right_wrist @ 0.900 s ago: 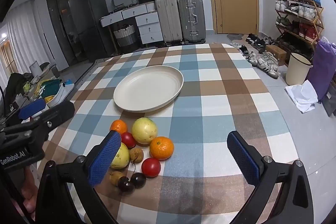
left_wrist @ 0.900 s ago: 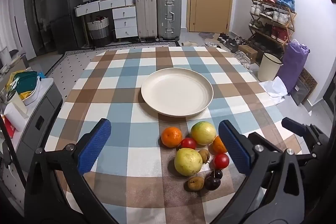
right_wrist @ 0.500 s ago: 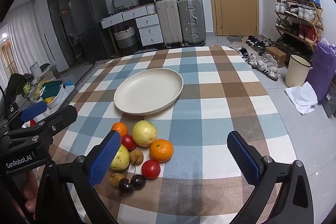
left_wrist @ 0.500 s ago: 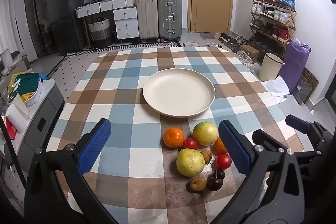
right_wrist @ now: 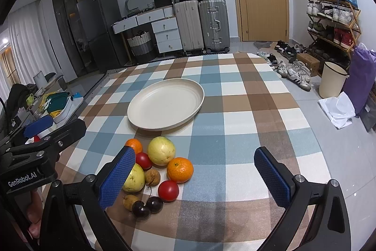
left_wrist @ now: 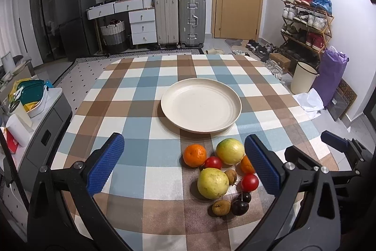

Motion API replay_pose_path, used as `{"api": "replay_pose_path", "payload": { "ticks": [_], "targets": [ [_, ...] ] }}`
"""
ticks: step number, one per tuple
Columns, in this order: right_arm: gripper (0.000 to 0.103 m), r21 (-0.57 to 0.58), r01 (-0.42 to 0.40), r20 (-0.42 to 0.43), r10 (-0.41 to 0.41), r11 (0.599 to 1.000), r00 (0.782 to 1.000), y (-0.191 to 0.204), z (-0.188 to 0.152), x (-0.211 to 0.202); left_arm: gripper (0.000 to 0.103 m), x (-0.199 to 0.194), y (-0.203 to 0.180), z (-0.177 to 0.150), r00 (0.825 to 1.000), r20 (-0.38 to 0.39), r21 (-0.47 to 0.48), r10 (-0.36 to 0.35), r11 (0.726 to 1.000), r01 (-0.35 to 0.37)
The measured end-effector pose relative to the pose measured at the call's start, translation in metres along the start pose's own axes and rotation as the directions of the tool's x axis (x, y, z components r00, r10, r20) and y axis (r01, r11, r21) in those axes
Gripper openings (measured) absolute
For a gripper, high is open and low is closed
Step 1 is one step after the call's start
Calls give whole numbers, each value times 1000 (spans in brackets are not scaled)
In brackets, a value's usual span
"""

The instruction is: Organize fruits

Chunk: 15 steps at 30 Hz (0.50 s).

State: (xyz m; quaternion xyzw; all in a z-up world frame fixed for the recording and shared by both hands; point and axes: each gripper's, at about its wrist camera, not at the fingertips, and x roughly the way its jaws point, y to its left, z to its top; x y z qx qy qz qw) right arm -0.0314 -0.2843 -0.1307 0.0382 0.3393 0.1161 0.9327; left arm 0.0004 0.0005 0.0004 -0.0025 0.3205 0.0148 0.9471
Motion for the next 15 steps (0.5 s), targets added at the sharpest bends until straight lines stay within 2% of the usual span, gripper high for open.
{"api": "replay_pose_path", "payload": {
  "ticks": [15],
  "targets": [
    [103,-5,5,13,-5,1000,1000,1,-3,-2,102,-3,-2,-2,1000,-1,1,0,1000,0]
  ]
}}
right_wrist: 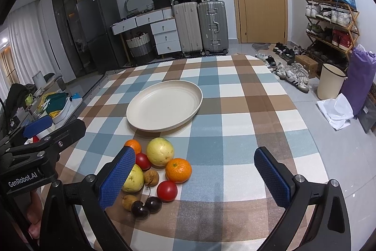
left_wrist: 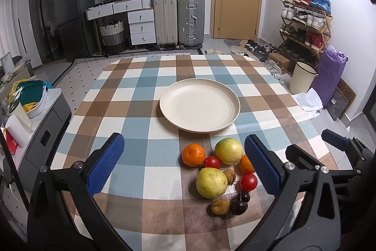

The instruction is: Organize fruits

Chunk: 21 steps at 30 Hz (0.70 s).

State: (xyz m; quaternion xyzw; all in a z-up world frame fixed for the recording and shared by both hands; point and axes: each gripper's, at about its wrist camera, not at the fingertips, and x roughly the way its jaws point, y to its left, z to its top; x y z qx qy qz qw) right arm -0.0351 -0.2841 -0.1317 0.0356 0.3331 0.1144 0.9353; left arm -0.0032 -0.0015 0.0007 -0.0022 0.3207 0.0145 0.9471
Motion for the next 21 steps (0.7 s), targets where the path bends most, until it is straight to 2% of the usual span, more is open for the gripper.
{"api": "replay_pose_path", "payload": {
  "ticks": [21],
  "targets": [
    [103,27,10,2,-10,1000,1000,-9,0,-2,102,-1,-1,0,1000,5,-2,18,1000,-18]
  ]
}}
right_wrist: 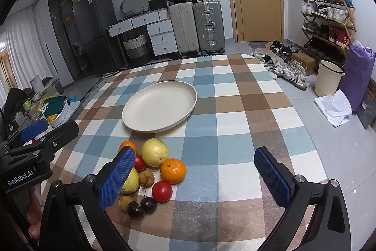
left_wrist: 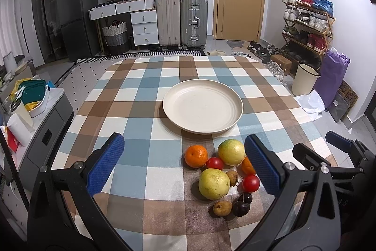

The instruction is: Organize fruits

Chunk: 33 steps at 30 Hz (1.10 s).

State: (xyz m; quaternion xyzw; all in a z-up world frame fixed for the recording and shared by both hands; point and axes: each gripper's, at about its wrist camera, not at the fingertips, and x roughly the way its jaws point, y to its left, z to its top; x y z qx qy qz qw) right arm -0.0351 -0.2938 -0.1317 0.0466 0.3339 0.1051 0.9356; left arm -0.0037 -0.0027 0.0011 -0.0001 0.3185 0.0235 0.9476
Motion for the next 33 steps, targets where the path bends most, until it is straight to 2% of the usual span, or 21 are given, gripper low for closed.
{"api": "replay_pose_path", "payload": {
  "ticks": [17,22,33],
  "targets": [
    [103,10,6,-1,-6,1000,1000,-4,-2,3,102,5,1,-2,1000,-16,-8,-5,1000,5],
    [103,12,-5,0,5,1000,1000,-5,-3,6,102,14,11,-3,999,-29,-37,-25,999,24],
    [103,25,-31,-48,32,999,998,-11,-13,29,102,36,39,-2,998,-58,-110,-17,994,11]
  ]
}}
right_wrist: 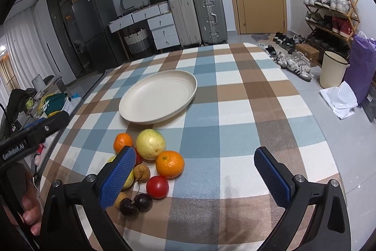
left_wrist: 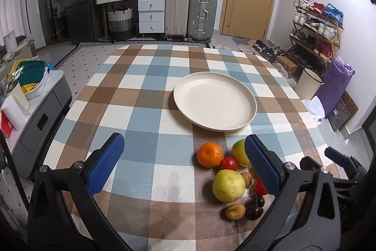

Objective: Organize fruits
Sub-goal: 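Lower the right gripper around an orange and close it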

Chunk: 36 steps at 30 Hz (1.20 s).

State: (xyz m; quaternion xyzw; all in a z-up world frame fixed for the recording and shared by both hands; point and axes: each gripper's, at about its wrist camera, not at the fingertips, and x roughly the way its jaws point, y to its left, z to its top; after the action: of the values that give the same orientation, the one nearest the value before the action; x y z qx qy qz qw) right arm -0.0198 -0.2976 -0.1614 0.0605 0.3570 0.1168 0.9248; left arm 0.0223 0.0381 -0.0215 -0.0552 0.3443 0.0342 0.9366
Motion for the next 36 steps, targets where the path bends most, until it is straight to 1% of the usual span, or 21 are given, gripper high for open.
{"api": "replay_pose_path", "payload": {
  "ticks": [7,18,23,30,33,35,36],
  "targets": [
    [103,-2,-1,-53,1,1000,999,-4,-5,22,102,22,15,0,999,-33,-29,6,1000,-7],
    [103,-14,-8,-126,6,1000,992,-4,-6,53,102,62,29,-1,995,-100,-64,-14,998,8],
    [103,-26,-11,-154,7,1000,988,0,-6,62,102,74,33,-1,992,-127,-82,-25,997,15],
    [102,-50,-11,-178,2,999,984,8,-7,71,102,84,37,-3,989,-144,-92,-31,996,18],
    [98,-52,-11,-189,1,999,982,8,-8,74,102,86,39,-5,988,-151,-96,-33,995,19],
    [91,-54,-15,-199,4,998,980,8,-8,76,102,87,40,-6,987,-158,-102,-36,995,20],
    [91,-54,-20,-205,9,998,979,8,-8,78,102,89,41,-6,986,-160,-105,-37,994,20]
  ]
}}
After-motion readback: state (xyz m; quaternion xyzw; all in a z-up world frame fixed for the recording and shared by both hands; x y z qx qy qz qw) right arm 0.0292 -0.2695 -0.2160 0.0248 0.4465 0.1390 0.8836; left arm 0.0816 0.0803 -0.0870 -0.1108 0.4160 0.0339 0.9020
